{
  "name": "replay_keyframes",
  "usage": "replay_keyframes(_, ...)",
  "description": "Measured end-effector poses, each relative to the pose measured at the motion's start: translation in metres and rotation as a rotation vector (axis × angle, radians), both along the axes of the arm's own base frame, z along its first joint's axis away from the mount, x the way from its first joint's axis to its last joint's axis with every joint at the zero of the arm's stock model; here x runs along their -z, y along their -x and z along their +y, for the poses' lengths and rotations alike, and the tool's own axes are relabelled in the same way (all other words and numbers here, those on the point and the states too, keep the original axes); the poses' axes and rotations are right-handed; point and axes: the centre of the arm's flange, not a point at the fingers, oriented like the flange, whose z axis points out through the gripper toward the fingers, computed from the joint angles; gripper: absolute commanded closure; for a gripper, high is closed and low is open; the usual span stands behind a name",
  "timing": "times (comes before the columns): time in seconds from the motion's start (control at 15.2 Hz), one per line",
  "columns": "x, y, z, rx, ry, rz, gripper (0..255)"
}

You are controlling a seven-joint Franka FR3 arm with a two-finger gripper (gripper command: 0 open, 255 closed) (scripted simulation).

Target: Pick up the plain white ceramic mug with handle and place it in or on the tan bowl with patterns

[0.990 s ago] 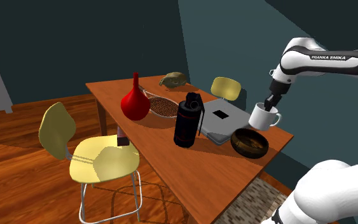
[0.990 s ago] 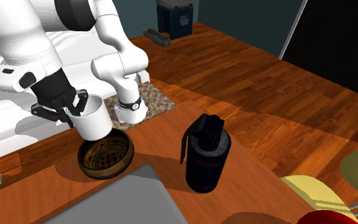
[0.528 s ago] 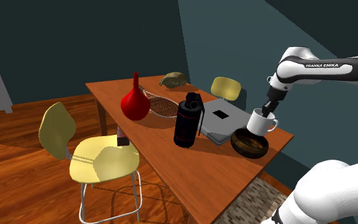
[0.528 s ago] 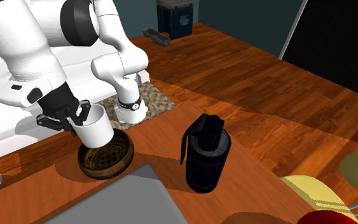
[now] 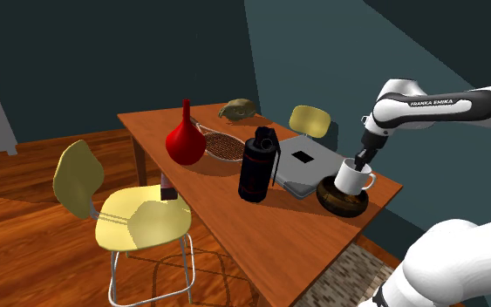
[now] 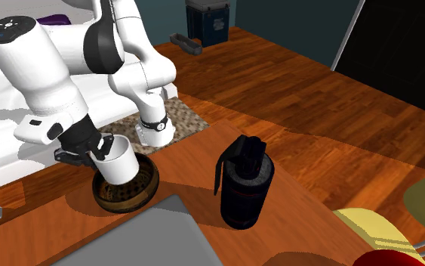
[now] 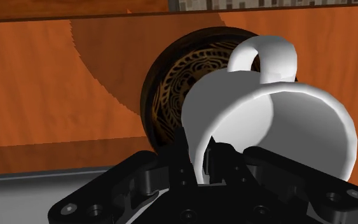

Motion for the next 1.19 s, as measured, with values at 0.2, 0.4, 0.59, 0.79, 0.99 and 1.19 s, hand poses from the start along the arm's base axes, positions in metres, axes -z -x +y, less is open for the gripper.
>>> replay_keyframes(0.2, 0.009, 0.001, -0.001, 0.000, 0.000, 0.000, 255)
replay_keyframes(0.4, 0.009, 0.002, 0.000, 0.000, 0.000, -0.001, 255)
replay_keyframes(0.59, 0.009, 0.002, 0.000, 0.000, 0.000, -0.001, 0)
replay_keyframes(0.79, 0.009, 0.002, 0.000, 0.000, 0.000, -0.001, 0)
replay_keyframes(0.99, 0.003, 0.003, 0.000, 0.000, 0.001, -0.002, 0)
replay_keyframes(1.19, -0.031, 0.000, 0.000, 0.000, 0.001, -0.002, 0)
